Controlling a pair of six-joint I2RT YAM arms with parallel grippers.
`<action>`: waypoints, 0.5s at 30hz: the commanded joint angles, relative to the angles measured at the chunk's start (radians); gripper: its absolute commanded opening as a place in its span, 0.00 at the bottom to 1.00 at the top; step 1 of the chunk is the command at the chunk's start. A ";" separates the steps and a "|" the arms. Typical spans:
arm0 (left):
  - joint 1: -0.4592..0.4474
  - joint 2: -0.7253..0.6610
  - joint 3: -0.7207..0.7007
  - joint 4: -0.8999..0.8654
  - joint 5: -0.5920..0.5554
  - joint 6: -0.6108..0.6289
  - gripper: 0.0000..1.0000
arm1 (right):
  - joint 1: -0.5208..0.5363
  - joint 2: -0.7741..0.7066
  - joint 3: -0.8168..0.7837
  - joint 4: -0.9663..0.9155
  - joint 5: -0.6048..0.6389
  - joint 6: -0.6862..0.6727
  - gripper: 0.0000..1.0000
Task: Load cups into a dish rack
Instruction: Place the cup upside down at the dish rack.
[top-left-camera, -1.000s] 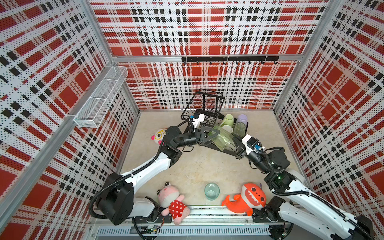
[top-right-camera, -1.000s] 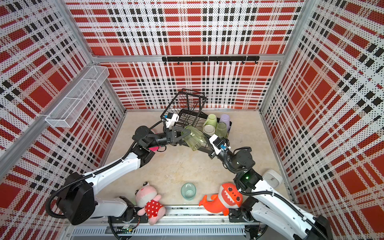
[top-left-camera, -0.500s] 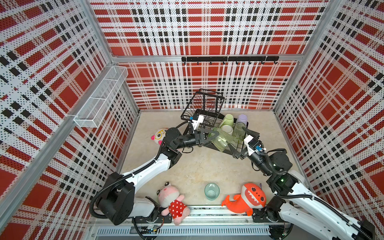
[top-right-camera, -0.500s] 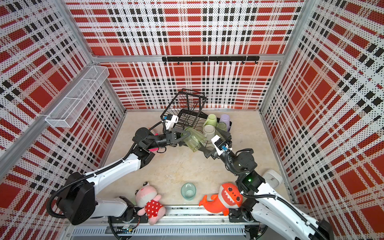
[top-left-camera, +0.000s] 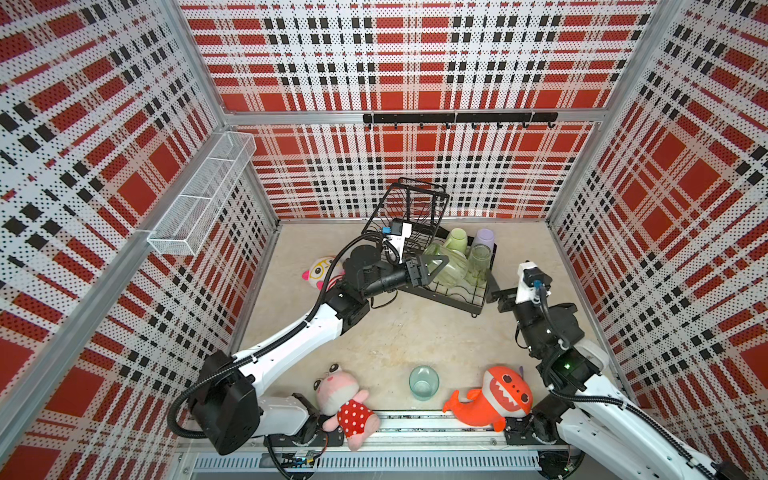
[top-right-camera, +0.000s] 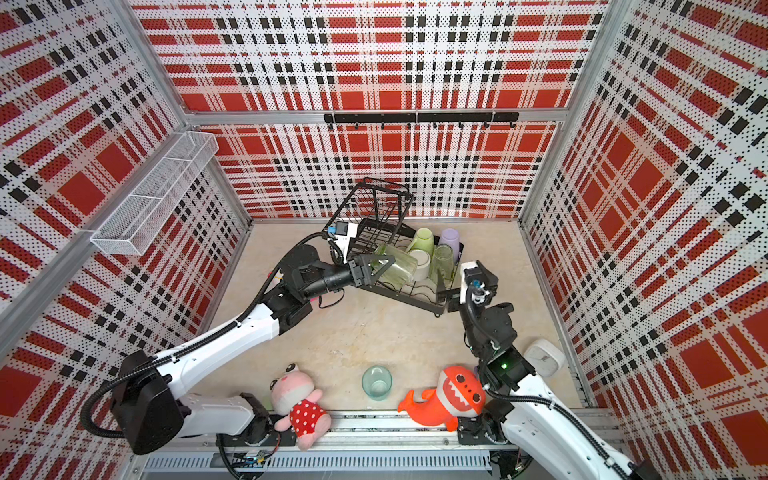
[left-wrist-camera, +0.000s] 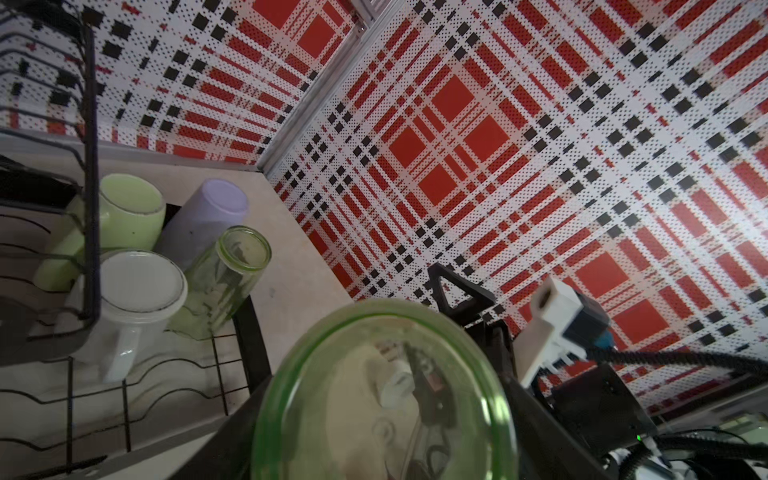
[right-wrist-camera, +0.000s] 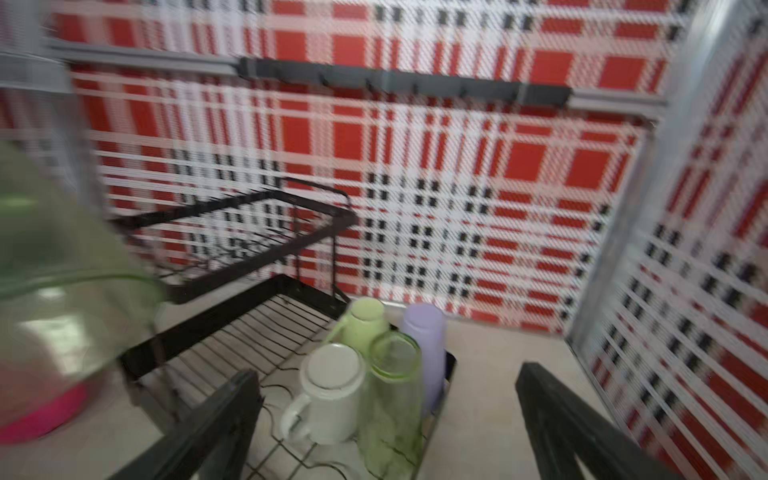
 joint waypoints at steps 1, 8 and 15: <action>-0.082 0.034 0.045 -0.088 -0.233 0.201 0.63 | -0.124 0.046 -0.015 -0.054 0.097 0.278 1.00; -0.235 0.169 0.178 -0.171 -0.499 0.399 0.63 | -0.214 0.126 -0.136 0.177 0.094 0.278 1.00; -0.275 0.274 0.257 -0.262 -0.577 0.516 0.63 | -0.291 0.182 -0.181 0.201 0.057 0.274 1.00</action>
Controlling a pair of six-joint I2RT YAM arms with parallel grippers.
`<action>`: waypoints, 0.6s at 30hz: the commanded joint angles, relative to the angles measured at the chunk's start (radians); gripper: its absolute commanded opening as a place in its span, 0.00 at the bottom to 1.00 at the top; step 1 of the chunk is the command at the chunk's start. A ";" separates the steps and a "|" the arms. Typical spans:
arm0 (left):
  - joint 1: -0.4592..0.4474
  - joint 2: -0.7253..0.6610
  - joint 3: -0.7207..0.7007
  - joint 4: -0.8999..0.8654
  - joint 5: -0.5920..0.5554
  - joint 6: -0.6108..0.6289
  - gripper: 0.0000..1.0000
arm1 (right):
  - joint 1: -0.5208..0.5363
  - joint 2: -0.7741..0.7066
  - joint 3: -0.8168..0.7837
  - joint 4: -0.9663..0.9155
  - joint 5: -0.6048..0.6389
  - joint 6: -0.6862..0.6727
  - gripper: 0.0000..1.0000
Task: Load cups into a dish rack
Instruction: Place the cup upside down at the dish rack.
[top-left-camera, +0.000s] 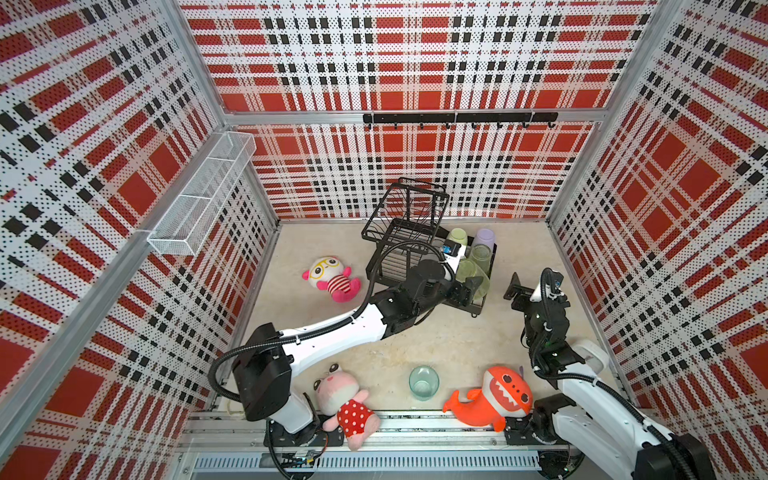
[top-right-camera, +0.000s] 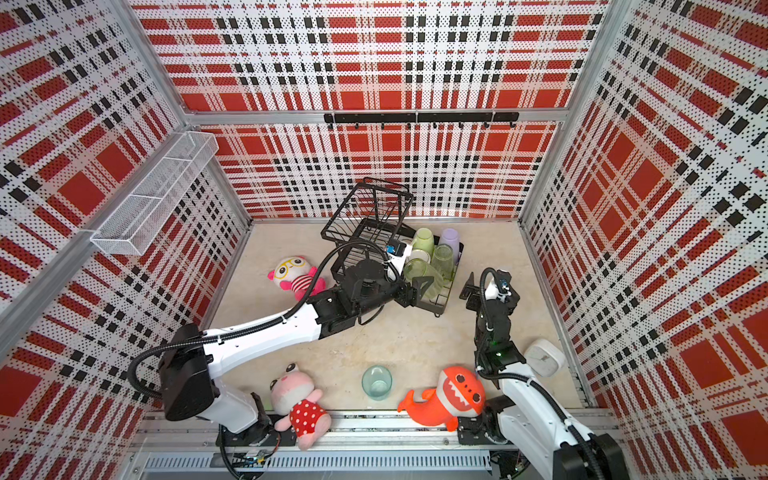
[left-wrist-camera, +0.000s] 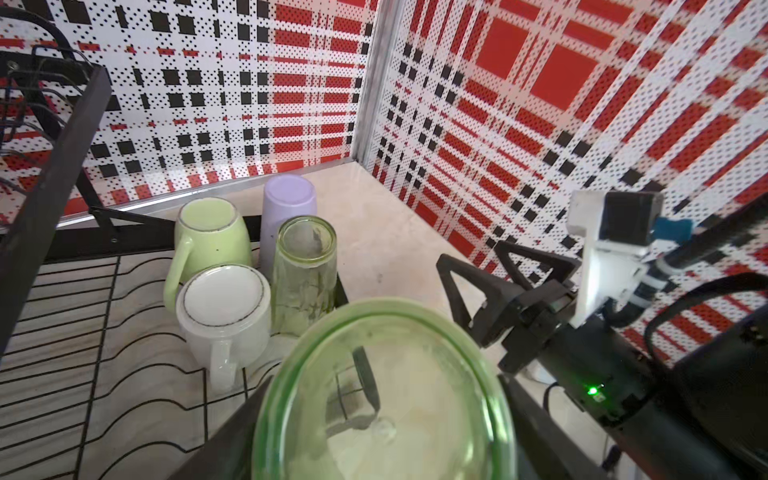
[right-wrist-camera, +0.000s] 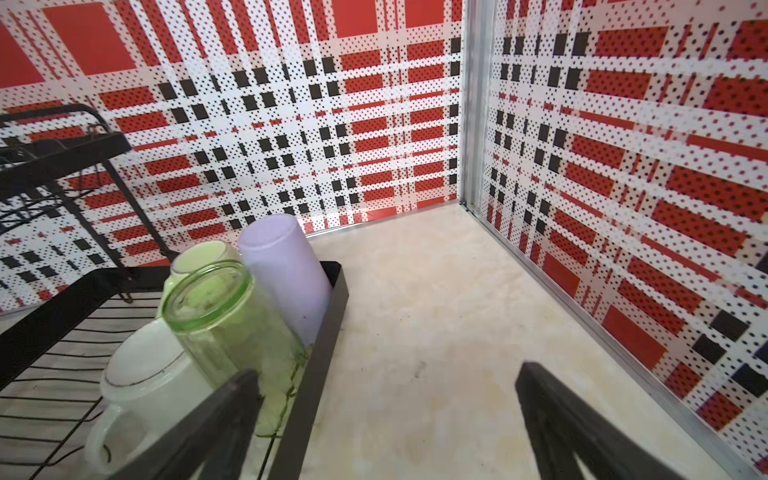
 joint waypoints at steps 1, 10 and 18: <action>0.005 0.035 0.046 -0.045 -0.064 0.085 0.63 | -0.033 0.001 -0.029 0.060 -0.013 0.025 1.00; 0.022 0.159 0.111 -0.037 -0.055 0.122 0.63 | -0.075 0.017 -0.069 0.086 -0.100 0.025 1.00; 0.036 0.269 0.173 -0.030 -0.051 0.148 0.63 | -0.075 0.055 -0.072 0.133 -0.158 -0.006 1.00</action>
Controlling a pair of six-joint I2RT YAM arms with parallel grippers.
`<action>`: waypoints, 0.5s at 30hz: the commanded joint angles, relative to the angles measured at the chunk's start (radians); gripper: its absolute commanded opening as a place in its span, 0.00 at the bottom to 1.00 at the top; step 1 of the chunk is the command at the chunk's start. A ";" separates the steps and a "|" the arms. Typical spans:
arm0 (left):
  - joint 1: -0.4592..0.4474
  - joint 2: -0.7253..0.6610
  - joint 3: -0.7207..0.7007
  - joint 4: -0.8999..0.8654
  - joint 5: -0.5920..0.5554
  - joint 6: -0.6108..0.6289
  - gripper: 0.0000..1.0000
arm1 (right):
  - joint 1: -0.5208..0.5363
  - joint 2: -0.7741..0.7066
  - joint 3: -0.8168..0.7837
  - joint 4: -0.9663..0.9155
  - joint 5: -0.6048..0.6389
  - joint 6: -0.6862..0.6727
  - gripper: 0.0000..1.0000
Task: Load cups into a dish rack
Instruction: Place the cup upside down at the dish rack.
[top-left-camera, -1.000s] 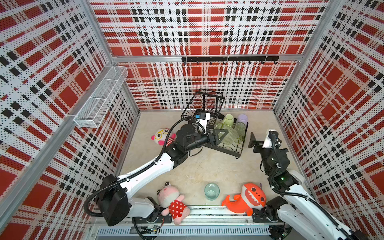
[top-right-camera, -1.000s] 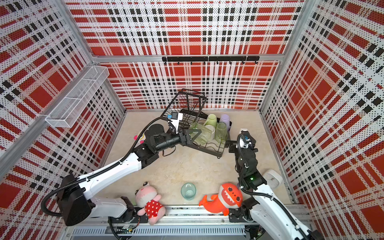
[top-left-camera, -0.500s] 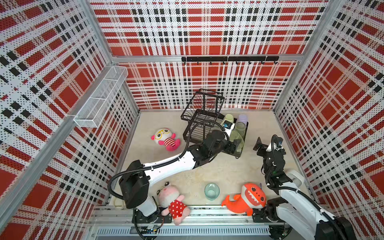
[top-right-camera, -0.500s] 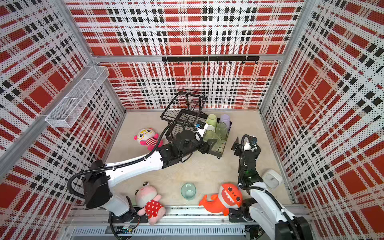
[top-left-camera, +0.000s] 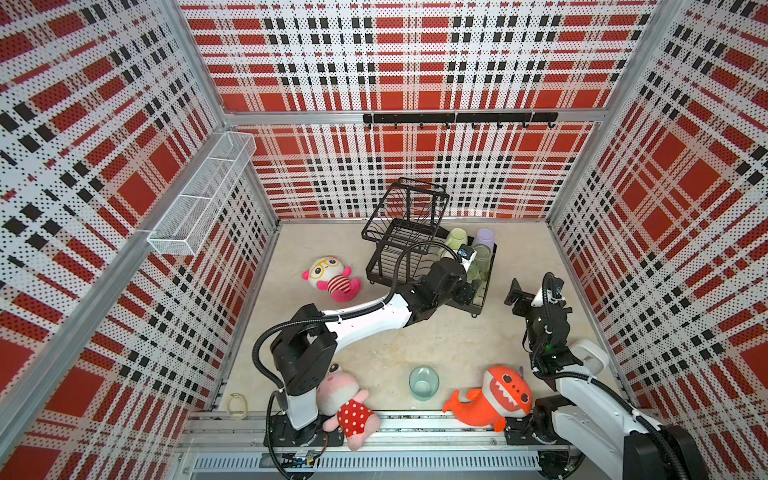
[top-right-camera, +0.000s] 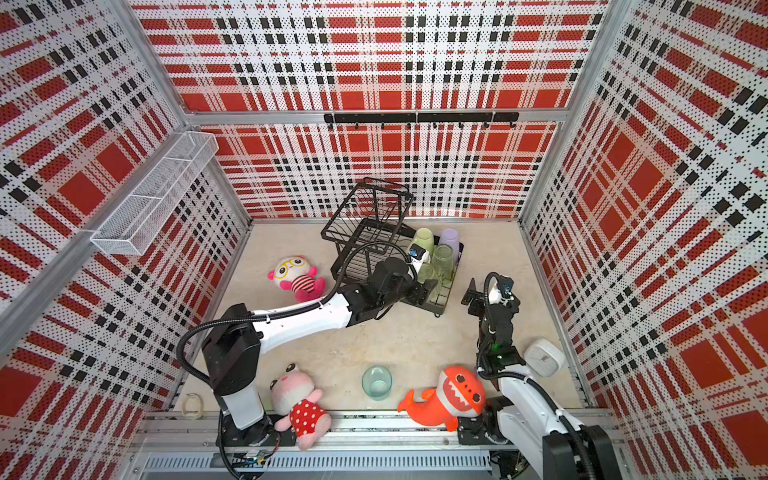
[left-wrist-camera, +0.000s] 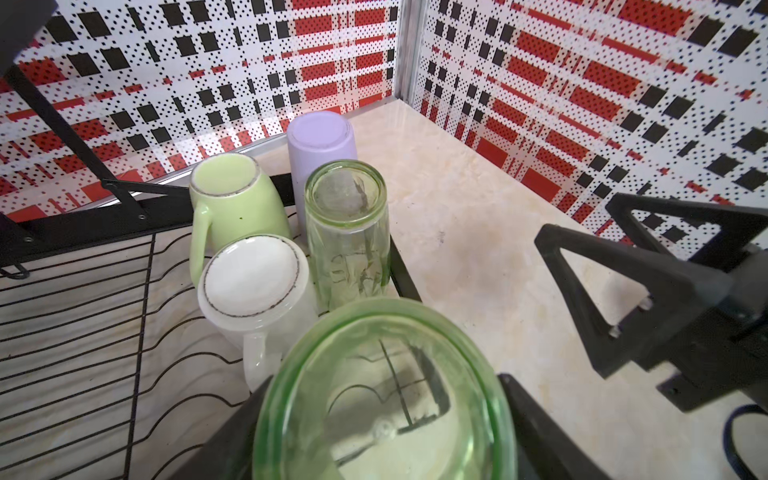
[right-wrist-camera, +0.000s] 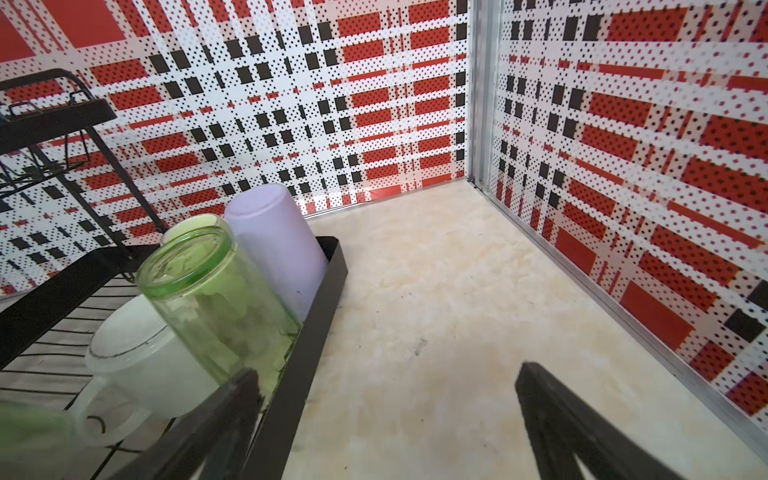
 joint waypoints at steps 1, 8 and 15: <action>0.008 0.040 0.046 0.021 -0.002 0.030 0.63 | -0.006 0.009 -0.004 0.049 -0.030 -0.018 1.00; 0.009 0.110 0.069 0.019 -0.037 0.051 0.63 | -0.006 0.013 -0.001 0.049 -0.030 -0.028 1.00; 0.009 0.167 0.097 0.029 -0.053 0.066 0.63 | -0.006 0.004 -0.004 0.038 -0.005 -0.033 1.00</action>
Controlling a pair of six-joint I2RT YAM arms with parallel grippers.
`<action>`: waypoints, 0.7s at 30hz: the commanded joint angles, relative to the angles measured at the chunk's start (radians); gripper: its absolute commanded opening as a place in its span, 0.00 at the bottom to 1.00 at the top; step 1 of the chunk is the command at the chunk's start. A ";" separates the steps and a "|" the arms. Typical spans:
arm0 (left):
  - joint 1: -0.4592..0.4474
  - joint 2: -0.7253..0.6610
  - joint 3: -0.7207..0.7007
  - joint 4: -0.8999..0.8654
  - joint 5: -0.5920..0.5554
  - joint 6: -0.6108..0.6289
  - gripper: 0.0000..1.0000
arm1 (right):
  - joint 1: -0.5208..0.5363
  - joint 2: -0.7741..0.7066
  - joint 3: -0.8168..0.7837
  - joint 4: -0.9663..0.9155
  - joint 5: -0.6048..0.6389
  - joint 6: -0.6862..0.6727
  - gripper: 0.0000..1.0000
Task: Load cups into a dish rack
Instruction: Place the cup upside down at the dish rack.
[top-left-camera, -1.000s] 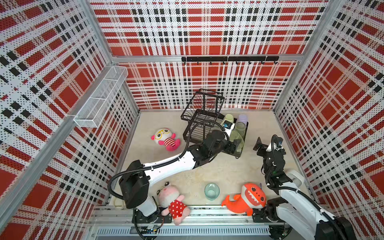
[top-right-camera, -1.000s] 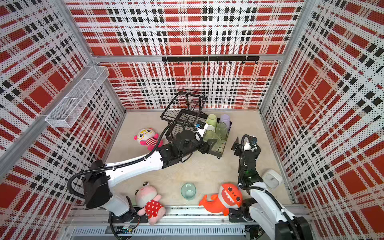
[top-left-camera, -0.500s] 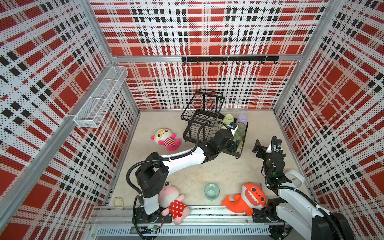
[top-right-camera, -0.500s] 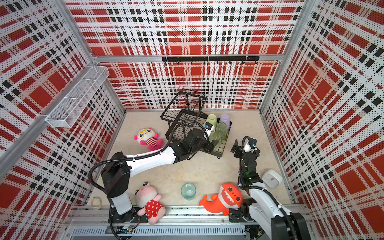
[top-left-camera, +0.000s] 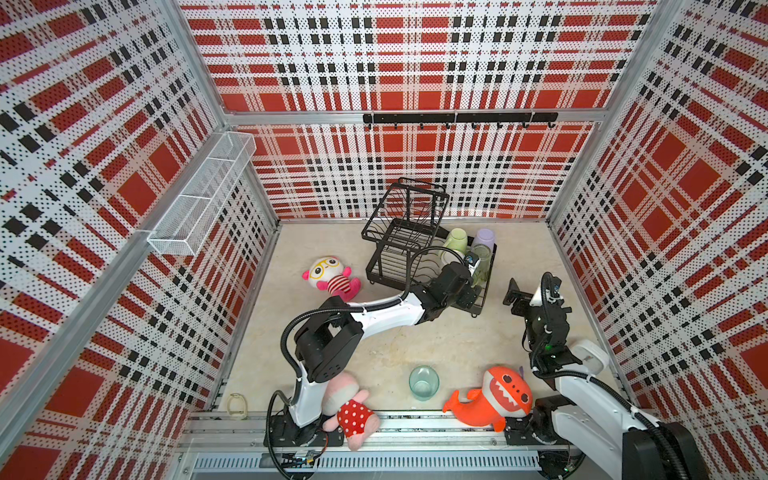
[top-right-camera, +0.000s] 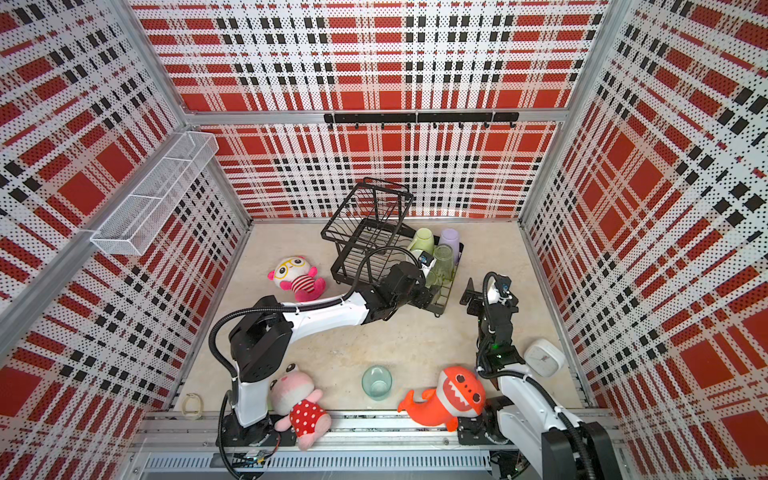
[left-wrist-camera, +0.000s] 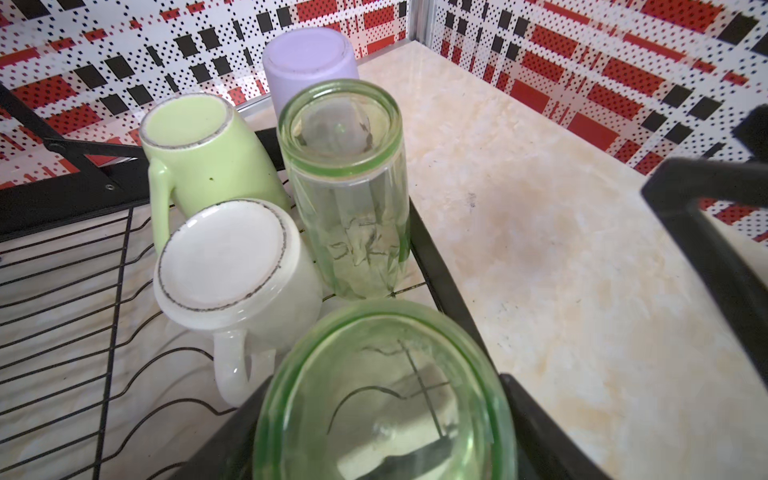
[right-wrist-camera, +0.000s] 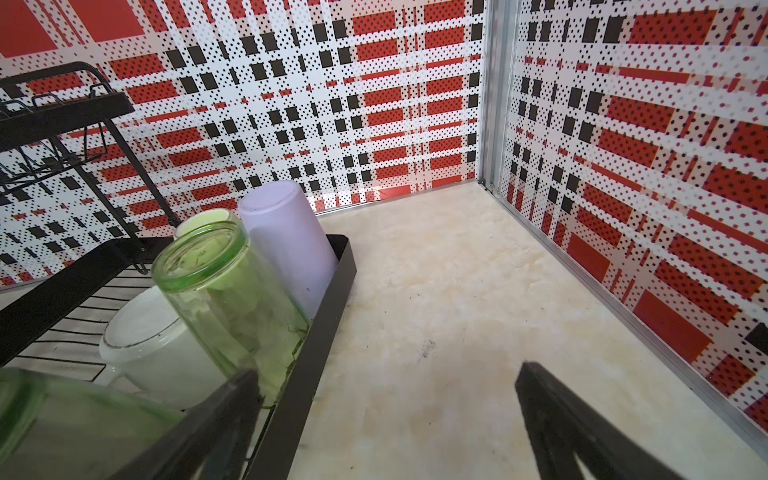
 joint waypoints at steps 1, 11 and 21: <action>0.004 0.022 0.042 0.031 -0.023 0.025 0.63 | -0.006 -0.010 -0.004 0.018 0.017 -0.020 1.00; 0.012 0.075 0.112 0.027 0.010 0.018 0.63 | -0.006 -0.014 -0.005 0.005 0.023 -0.025 1.00; 0.012 0.149 0.156 0.030 0.000 0.026 0.63 | -0.006 -0.022 -0.004 -0.008 0.036 -0.030 1.00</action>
